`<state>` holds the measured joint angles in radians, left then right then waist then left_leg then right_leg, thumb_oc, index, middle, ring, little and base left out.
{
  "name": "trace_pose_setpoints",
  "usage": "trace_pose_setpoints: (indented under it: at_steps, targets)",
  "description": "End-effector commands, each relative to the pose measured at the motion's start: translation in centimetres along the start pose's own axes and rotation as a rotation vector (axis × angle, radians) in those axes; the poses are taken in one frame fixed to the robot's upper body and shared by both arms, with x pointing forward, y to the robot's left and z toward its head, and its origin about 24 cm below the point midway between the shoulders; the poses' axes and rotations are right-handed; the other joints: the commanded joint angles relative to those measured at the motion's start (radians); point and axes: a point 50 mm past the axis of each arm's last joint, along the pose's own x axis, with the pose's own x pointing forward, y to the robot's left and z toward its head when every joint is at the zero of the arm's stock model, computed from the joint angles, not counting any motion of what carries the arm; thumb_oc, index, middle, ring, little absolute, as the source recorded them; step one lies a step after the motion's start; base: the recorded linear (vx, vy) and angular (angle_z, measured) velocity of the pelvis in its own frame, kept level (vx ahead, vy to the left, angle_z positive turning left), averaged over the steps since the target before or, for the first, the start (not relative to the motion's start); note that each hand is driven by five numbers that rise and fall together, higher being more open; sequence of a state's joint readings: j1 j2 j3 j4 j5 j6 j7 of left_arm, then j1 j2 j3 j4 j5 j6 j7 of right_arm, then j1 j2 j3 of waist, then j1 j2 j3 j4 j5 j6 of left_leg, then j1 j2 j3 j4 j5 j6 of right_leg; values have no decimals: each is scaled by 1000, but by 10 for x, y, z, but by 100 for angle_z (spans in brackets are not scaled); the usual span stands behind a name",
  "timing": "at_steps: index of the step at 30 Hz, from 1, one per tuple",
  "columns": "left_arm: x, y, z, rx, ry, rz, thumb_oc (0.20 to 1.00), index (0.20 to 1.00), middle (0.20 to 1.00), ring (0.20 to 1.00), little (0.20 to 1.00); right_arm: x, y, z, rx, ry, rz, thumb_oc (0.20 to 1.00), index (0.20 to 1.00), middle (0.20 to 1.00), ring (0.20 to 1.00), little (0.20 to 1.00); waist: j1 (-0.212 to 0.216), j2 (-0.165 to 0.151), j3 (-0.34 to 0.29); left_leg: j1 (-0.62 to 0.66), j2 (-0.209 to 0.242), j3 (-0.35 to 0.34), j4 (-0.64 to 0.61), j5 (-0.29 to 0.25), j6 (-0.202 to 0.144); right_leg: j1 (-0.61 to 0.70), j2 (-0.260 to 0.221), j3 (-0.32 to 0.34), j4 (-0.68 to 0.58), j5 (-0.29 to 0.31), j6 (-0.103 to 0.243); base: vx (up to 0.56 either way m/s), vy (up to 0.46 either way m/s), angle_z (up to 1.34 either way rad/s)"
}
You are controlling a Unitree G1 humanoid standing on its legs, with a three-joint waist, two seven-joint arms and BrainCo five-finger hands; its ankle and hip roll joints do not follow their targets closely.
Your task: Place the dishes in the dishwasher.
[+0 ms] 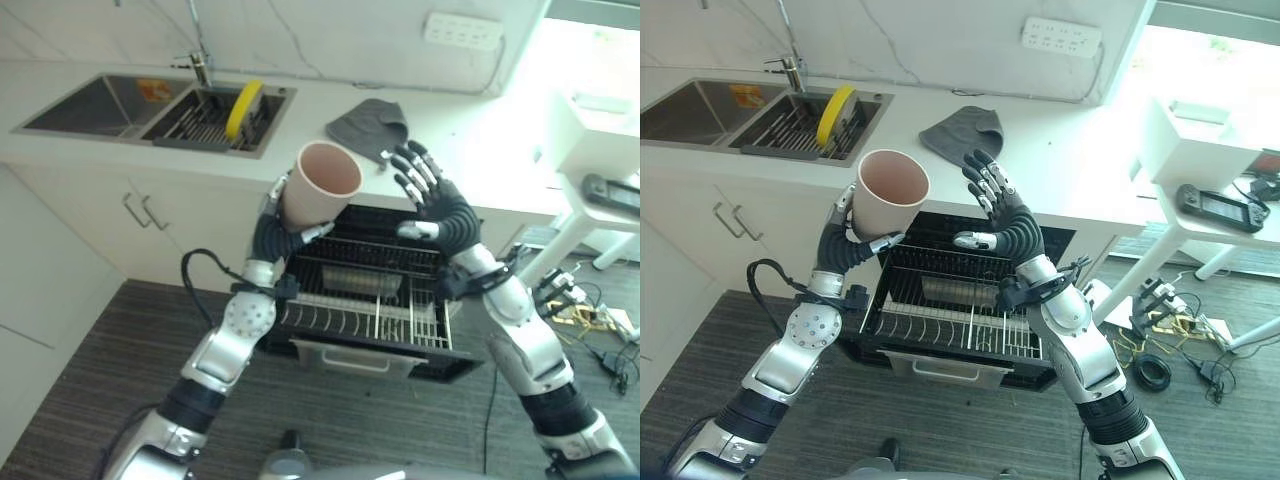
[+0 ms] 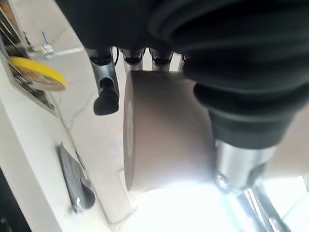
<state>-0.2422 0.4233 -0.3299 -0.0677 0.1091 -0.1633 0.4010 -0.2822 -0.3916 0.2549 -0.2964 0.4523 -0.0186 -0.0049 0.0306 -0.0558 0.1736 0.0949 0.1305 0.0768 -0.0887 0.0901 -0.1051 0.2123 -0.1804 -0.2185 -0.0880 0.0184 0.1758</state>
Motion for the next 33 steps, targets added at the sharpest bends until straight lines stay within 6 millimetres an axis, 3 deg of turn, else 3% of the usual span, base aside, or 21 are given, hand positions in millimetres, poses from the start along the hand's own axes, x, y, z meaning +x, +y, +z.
trace_pose_setpoints:
  at_steps: [1, 12, 26, 33]
  targets:
    - [14, 1, 9, 44, -84, 41, 200, 200, 200, 200, 200, 9, -3, 16, 9, -89, -44, 1000, 1000, 1000, 1000, 1000, 27, 4, -69, 30, 119, 26, 5, -91, -45, -11, -65, -14, 1, -30, 44, 75, -53, -13]
    - [19, -15, 21, 36, -121, -1, 200, 200, 200, 200, 200, 35, 12, 11, 20, -58, -44, 1000, 1000, 1000, 1000, 1000, 44, 6, -93, 45, 122, 18, 2, -95, -46, -4, -58, -25, 2, -35, 34, 35, -10, -1]
    - [25, -18, 30, 21, -150, -8, 200, 200, 200, 200, 200, 44, 24, -1, 9, -2, -17, 1000, 1000, 1000, 1000, 1000, 48, 11, -100, 54, 118, 9, 1, -102, -45, -3, -61, -38, 3, -31, 34, -4, 0, 0]
    - [32, -15, 38, 19, -157, -20, 200, 200, 200, 200, 200, 50, 29, 6, -65, -27, 7, 1000, 1000, 1000, 1000, 1000, 43, 19, -104, 58, 118, 9, 1, -106, -45, -8, -61, -38, 3, -29, 33, -29, 7, 4]
